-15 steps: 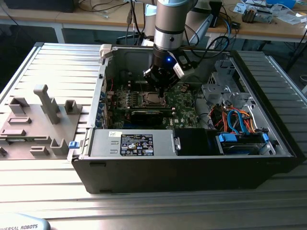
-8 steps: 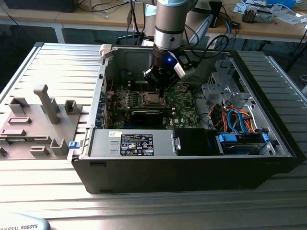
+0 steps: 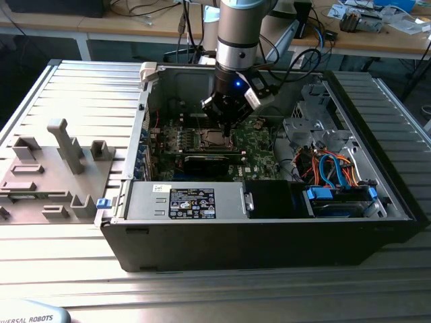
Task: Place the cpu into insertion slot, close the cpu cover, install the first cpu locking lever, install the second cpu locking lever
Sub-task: 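Install the first cpu locking lever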
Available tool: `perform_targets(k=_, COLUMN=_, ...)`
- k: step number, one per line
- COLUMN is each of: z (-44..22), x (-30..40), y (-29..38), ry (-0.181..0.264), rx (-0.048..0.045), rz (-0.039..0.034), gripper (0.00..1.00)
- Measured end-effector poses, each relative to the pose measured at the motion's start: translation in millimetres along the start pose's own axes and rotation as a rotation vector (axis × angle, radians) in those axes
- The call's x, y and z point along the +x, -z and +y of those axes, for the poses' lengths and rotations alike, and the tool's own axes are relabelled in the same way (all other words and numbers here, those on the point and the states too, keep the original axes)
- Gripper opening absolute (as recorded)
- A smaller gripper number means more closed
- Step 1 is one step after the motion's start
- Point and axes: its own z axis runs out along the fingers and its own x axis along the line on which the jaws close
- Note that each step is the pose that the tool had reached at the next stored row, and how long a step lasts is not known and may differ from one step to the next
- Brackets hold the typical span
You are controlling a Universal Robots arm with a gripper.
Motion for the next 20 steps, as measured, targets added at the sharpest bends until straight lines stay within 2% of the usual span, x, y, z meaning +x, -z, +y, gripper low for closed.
perform_targets(k=20, z=0.0, x=0.0, y=0.0, ry=0.03, rx=0.0003, rz=-0.002, gripper=0.11)
